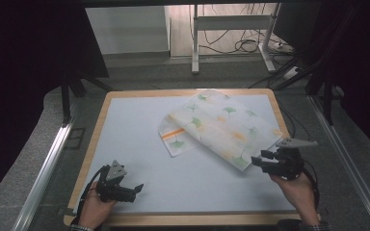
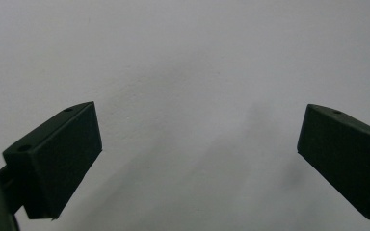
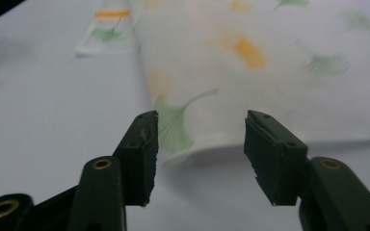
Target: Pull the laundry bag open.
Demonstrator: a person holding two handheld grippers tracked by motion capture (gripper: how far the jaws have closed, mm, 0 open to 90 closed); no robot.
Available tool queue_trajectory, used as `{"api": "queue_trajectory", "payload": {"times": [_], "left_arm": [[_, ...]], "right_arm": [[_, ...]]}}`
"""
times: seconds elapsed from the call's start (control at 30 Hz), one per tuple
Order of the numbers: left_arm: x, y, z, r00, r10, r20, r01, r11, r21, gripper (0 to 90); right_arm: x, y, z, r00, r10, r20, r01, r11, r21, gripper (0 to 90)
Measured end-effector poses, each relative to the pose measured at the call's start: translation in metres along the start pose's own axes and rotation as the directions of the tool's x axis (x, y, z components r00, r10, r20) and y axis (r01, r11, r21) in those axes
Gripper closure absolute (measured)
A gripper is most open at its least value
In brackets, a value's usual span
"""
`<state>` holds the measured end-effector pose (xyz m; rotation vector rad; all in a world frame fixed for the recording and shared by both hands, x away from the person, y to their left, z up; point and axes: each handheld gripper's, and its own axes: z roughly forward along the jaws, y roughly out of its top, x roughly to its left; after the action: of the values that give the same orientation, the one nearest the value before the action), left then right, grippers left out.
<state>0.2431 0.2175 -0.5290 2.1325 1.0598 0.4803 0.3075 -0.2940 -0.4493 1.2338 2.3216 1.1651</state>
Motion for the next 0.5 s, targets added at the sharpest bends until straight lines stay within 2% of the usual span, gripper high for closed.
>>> {"api": "queue_trajectory", "payload": {"times": [0.03,0.13,0.27,0.4,0.47,0.5], "left_arm": [[0.0,0.0,0.0,1.0,0.002,0.002,-0.002,1.0,-0.001,1.5],[-0.001,0.0,0.0,0.9999,0.011,-0.002,-0.011,0.9999,0.0,1.5],[-0.001,0.0,0.0,0.9999,0.013,0.0,-0.013,0.9999,-0.001,1.4],[-0.002,0.0,0.001,0.9998,0.018,0.0,-0.018,0.9998,0.001,1.4],[-0.002,0.001,0.001,0.9998,0.021,0.0,-0.021,0.9998,0.003,1.4],[-0.002,0.001,0.001,0.9998,0.022,0.0,-0.022,0.9997,0.004,1.4]], "right_arm": [[0.007,-0.01,0.007,0.9999,-0.003,-0.013,0.004,0.999,0.042,43.5],[0.013,-0.018,0.018,0.9994,0.001,-0.035,0.002,0.997,0.083,42.3],[0.017,-0.024,0.035,0.9994,-0.02,-0.027,0.023,0.99,0.141,41.8],[0.015,-0.025,0.045,0.9994,-0.032,-0.017,0.034,0.988,0.15,42.4],[0.014,-0.025,0.05,0.9984,-0.055,-0.016,0.056,0.987,0.149,49.4],[0.015,-0.024,0.052,0.9973,-0.073,-0.002,0.072,0.987,0.145,54.0]]}}
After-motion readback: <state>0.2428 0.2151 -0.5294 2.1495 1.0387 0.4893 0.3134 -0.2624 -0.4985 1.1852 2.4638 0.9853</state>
